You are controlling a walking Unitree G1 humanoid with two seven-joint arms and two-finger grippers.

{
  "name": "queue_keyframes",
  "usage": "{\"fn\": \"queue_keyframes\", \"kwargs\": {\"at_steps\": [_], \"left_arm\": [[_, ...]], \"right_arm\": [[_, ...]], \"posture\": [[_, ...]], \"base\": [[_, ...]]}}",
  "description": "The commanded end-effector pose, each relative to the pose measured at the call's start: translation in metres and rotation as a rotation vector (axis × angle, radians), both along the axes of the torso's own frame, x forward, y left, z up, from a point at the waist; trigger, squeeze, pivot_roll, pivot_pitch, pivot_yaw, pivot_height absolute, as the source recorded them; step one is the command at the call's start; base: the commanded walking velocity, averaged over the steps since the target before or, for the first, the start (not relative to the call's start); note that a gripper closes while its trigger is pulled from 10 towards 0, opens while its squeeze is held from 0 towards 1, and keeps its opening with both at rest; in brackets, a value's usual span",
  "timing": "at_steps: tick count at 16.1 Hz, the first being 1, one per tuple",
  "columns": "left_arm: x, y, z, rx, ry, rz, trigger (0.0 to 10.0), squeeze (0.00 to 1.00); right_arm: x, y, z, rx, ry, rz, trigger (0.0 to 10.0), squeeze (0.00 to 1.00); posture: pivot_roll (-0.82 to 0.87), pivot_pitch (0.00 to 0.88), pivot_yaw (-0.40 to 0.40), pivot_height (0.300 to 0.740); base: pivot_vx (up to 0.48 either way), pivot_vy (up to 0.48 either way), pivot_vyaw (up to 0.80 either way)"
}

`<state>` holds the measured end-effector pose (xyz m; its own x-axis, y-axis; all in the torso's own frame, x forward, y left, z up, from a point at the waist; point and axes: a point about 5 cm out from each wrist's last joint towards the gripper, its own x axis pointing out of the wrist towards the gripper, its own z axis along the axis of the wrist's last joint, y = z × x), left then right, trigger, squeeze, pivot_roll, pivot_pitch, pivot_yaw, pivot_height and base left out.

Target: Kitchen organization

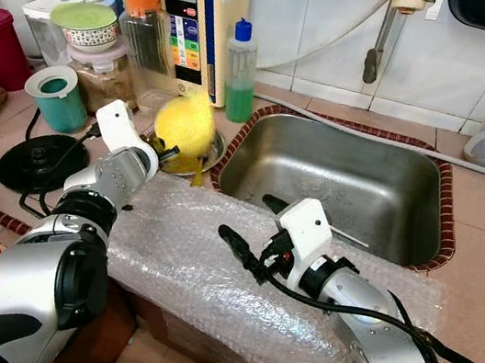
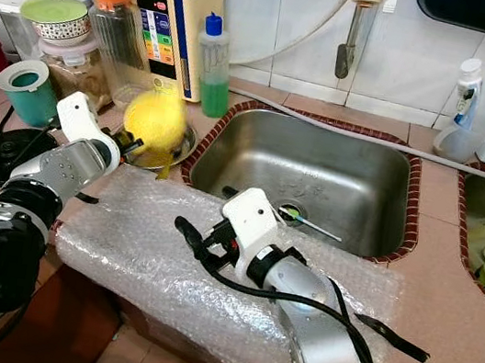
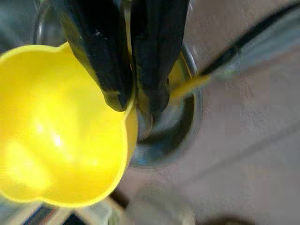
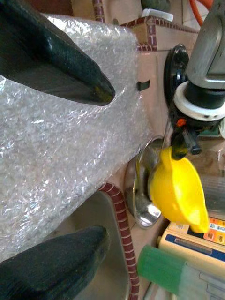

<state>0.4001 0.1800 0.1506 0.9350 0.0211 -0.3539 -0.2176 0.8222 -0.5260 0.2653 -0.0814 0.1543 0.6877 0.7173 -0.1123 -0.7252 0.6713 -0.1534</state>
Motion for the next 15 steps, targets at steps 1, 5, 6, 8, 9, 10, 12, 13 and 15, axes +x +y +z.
{"fn": "queue_keyframes", "kwargs": {"at_steps": [1, 5, 6, 8, 9, 10, 12, 13, 15], "left_arm": [[0.002, 0.013, 0.011, 0.047, -0.081, 0.048, 0.0, 0.00], [0.002, 0.013, 0.020, 0.114, -0.186, 0.014, 0.0, 0.00], [0.002, 0.014, 0.028, 0.164, -0.248, 0.001, 0.0, 0.00], [-0.001, -0.003, 0.044, 0.435, -0.444, -0.164, 0.0, 0.00], [-0.004, -0.011, 0.046, 0.531, -0.503, -0.221, 0.0, 0.00], [-0.007, -0.018, 0.045, 0.587, -0.542, -0.252, 0.0, 0.00], [-0.011, -0.035, 0.038, 0.560, -0.554, -0.305, 0.0, 0.00], [-0.012, -0.041, 0.036, 0.561, -0.560, -0.326, 0.0, 0.00], [-0.017, -0.054, 0.037, 0.576, -0.621, -0.375, 0.0, 0.00]], "right_arm": [[0.003, 0.000, 0.004, 0.002, -0.022, -0.001, 10.0, 0.00], [0.012, -0.004, 0.006, 0.025, -0.043, -0.058, 10.0, 0.00], [0.015, -0.005, 0.006, 0.038, -0.045, -0.080, 10.0, 0.00], [0.028, -0.012, 0.013, 0.135, -0.041, -0.201, 10.0, 0.00], [0.030, -0.013, 0.014, 0.152, -0.039, -0.214, 10.0, 0.00], [0.032, -0.012, 0.016, 0.143, -0.052, -0.213, 10.0, 0.00], [0.042, -0.013, 0.026, 0.196, -0.069, -0.259, 10.0, 0.00], [0.045, -0.012, 0.030, 0.214, -0.078, -0.276, 10.0, 0.00], [0.050, -0.012, 0.034, 0.264, -0.083, -0.322, 10.0, 0.00]], "posture": [[-0.01, 0.000, 0.137, 0.740], [0.00, 0.000, 0.141, 0.740], [0.00, 0.000, 0.142, 0.740], [0.01, 0.000, 0.143, 0.740], [0.01, 0.000, 0.143, 0.740], [0.01, 0.000, 0.143, 0.740], [0.01, 0.000, 0.148, 0.740], [0.01, 0.000, 0.153, 0.740], [0.01, 0.000, 0.160, 0.740]], "base": [[0.000, 0.000, 0.00], [0.000, 0.000, 0.00], [0.000, 0.000, 0.00], [0.000, 0.000, 0.00], [0.000, 0.000, 0.00], [0.000, 0.000, 0.00], [0.000, 0.000, 0.00], [0.000, 0.000, 0.00], [0.000, 0.000, 0.00]]}}
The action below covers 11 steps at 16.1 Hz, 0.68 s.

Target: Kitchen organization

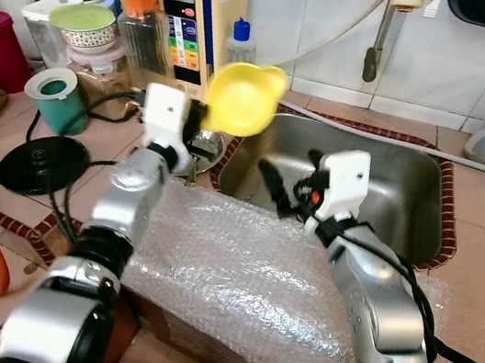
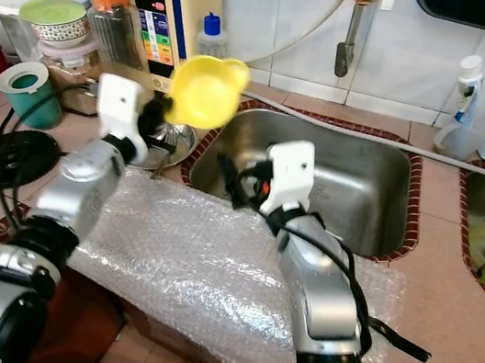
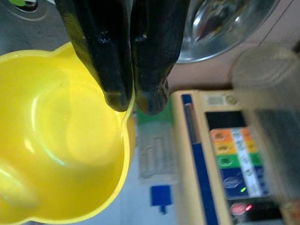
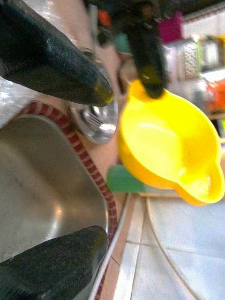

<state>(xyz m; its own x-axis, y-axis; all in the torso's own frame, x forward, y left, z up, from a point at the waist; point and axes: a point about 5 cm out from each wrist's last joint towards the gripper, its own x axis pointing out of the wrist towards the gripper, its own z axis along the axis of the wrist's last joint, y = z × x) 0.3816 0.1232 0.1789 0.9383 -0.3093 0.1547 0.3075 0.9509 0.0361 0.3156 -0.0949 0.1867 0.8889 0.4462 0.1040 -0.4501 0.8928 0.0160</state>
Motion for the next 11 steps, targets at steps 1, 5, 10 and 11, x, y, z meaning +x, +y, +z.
{"fn": "queue_keyframes", "kwargs": {"at_steps": [1, 5, 10, 11], "left_arm": [[-0.004, -0.007, 0.009, 0.035, -0.073, -0.048, 0.0, 0.00], [-0.018, -0.037, 0.000, 0.058, -0.105, -0.187, 0.0, 0.00], [-0.022, -0.043, 0.001, 0.054, -0.137, -0.189, 0.0, 0.00], [-0.022, -0.041, 0.001, 0.051, -0.140, -0.179, 0.0, 0.00]], "right_arm": [[0.006, 0.000, 0.004, 0.065, 0.007, -0.039, 10.0, 0.00], [0.019, -0.003, 0.008, 0.180, 0.050, -0.090, 10.0, 0.00], [0.032, -0.007, 0.003, 0.273, 0.111, -0.207, 0.0, 0.00], [0.034, -0.009, -0.001, 0.279, 0.129, -0.239, 0.0, 0.00]], "posture": [[0.01, 0.000, 0.163, 0.740], [0.01, 0.000, 0.168, 0.740], [0.01, 0.000, 0.169, 0.740], [0.02, 0.000, 0.167, 0.740]], "base": [[0.000, 0.000, 0.00], [0.000, 0.000, 0.00], [0.000, 0.000, 0.00], [0.000, 0.000, 0.00]]}}
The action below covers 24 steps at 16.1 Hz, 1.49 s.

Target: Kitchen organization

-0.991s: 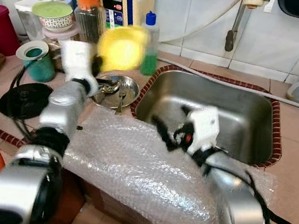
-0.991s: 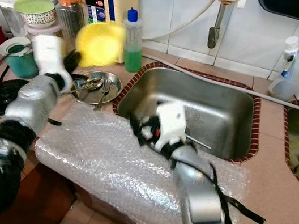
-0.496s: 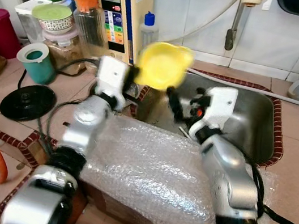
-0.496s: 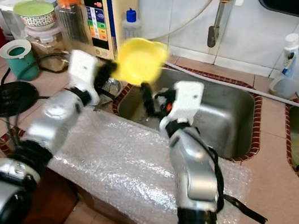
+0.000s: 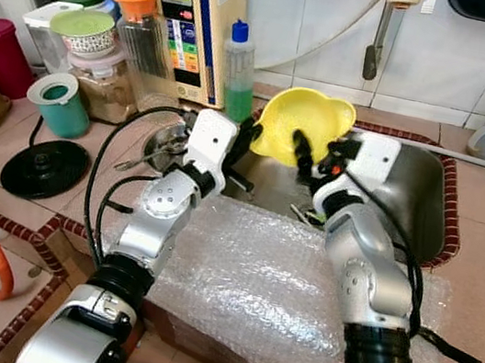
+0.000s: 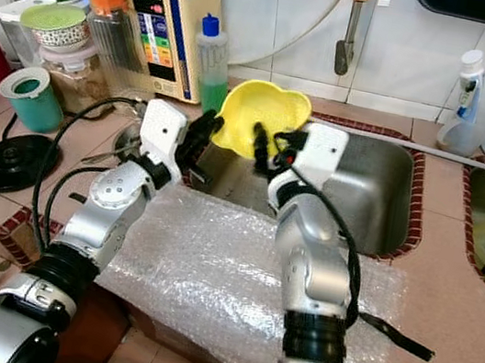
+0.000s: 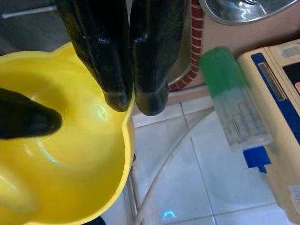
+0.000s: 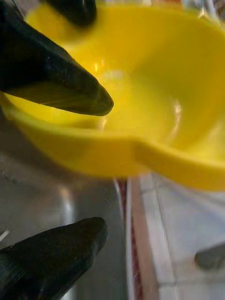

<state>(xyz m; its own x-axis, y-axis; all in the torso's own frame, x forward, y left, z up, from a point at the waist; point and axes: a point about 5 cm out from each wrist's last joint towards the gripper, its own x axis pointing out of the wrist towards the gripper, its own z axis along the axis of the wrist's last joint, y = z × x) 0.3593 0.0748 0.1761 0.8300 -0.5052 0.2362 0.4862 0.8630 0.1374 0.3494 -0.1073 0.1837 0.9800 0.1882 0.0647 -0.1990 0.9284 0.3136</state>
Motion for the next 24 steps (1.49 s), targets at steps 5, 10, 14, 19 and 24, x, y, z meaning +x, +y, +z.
{"fn": "queue_keyframes", "kwargs": {"at_steps": [5, 10, 14, 19, 24], "left_arm": [[0.002, 0.016, 0.005, 0.001, -0.049, 0.108, 0.0, 0.00], [0.001, 0.022, 0.005, 0.006, -0.063, 0.134, 0.0, 0.00], [0.001, 0.023, 0.003, 0.027, -0.068, 0.137, 0.0, 0.00], [0.001, 0.018, 0.000, 0.038, -0.040, 0.103, 7.6, 0.00], [0.001, 0.014, -0.005, 0.032, -0.002, 0.065, 10.0, 0.00]], "right_arm": [[0.007, -0.001, -0.007, 0.019, 0.046, -0.054, 0.0, 0.00], [0.009, -0.009, -0.012, 0.016, 0.061, -0.094, 0.0, 0.00], [0.010, -0.015, -0.017, 0.031, 0.091, -0.129, 0.0, 0.00], [0.012, -0.023, -0.027, -0.001, 0.091, -0.188, 0.0, 0.00], [0.019, -0.022, -0.030, -0.023, 0.101, -0.205, 0.0, 0.00]], "posture": [[0.02, 0.000, 0.162, 0.740], [0.02, 0.000, 0.165, 0.740], [0.02, 0.000, 0.169, 0.740], [0.03, 0.000, 0.175, 0.740], [0.04, 0.000, 0.176, 0.740]], "base": [[0.000, 0.000, 0.00], [0.000, 0.000, 0.00], [0.000, 0.000, 0.00], [0.000, 0.000, 0.00], [0.000, 0.000, 0.00]]}}
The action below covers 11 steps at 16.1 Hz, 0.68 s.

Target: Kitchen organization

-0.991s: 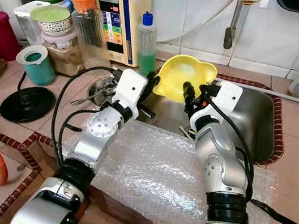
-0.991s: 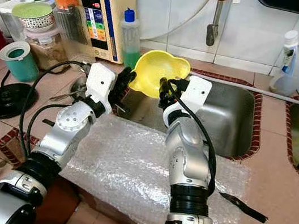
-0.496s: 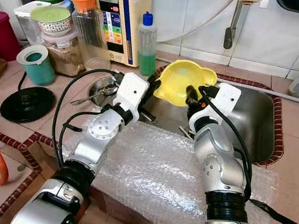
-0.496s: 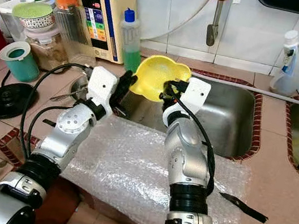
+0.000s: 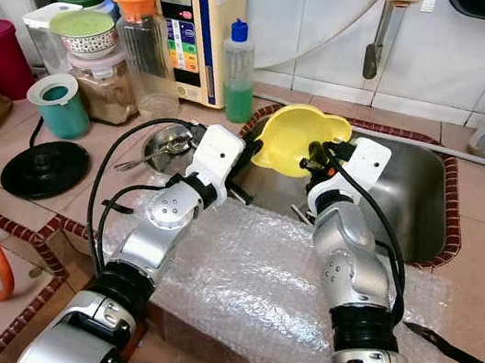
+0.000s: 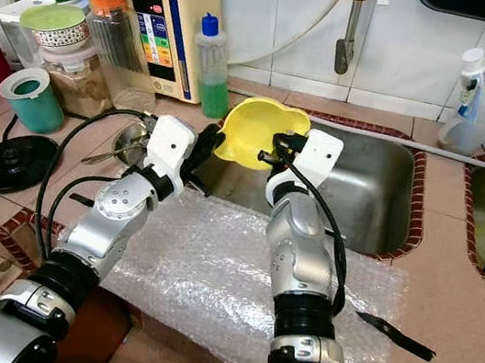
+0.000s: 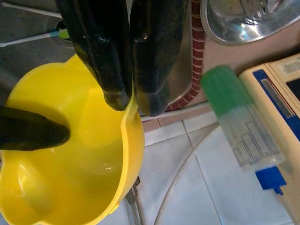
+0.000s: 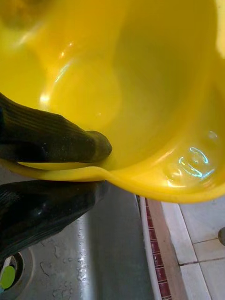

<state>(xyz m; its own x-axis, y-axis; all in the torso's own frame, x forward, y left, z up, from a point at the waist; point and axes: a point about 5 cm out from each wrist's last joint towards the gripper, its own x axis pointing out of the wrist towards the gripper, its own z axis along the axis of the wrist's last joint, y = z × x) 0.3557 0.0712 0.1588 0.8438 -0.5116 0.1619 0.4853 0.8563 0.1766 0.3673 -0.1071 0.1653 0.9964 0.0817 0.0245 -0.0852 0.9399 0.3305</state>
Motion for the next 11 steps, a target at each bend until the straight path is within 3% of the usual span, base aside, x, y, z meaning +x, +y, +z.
{"fn": "queue_keyframes", "kwargs": {"at_steps": [1, 4, 5, 7, 8, 10, 11], "left_arm": [[0.003, 0.016, 0.010, -0.065, -0.018, 0.032, 10.0, 1.00], [-0.003, 0.000, -0.009, -0.183, 0.213, -0.117, 10.0, 1.00], [-0.004, 0.000, -0.010, -0.190, 0.222, -0.124, 10.0, 1.00], [-0.008, -0.007, -0.011, -0.217, 0.283, -0.198, 10.0, 1.00], [-0.013, -0.011, -0.013, -0.207, 0.334, -0.272, 10.0, 1.00], [-0.019, -0.010, -0.019, -0.155, 0.393, -0.321, 10.0, 1.00], [-0.019, -0.009, -0.020, -0.149, 0.403, -0.319, 10.0, 1.00]], "right_arm": [[0.002, -0.021, -0.007, -0.107, 0.012, -0.076, 0.0, 0.00], [0.008, -0.019, -0.008, -0.319, -0.034, -0.086, 0.0, 0.00], [0.008, -0.019, -0.008, -0.330, -0.037, -0.087, 0.0, 0.00], [0.012, -0.026, -0.008, -0.455, -0.072, -0.140, 0.0, 0.00], [0.015, -0.032, -0.009, -0.558, -0.083, -0.179, 0.0, 0.00], [0.018, -0.030, -0.001, -0.824, -0.186, -0.179, 0.0, 0.00], [0.019, -0.030, -0.001, -0.846, -0.184, -0.183, 0.0, 0.00]], "posture": [[0.05, 0.000, 0.176, 0.740], [0.06, 0.000, 0.177, 0.740], [0.06, 0.000, 0.177, 0.740], [0.06, 0.000, 0.178, 0.740], [0.07, 0.000, 0.180, 0.740], [0.07, 0.000, 0.185, 0.740], [0.07, 0.000, 0.185, 0.740]], "base": [[0.000, 0.000, 0.00], [0.000, 0.000, 0.00], [0.000, 0.000, 0.00], [0.000, 0.000, 0.00], [0.000, 0.000, 0.00], [0.000, 0.000, 0.00], [0.000, 0.000, 0.00]]}}
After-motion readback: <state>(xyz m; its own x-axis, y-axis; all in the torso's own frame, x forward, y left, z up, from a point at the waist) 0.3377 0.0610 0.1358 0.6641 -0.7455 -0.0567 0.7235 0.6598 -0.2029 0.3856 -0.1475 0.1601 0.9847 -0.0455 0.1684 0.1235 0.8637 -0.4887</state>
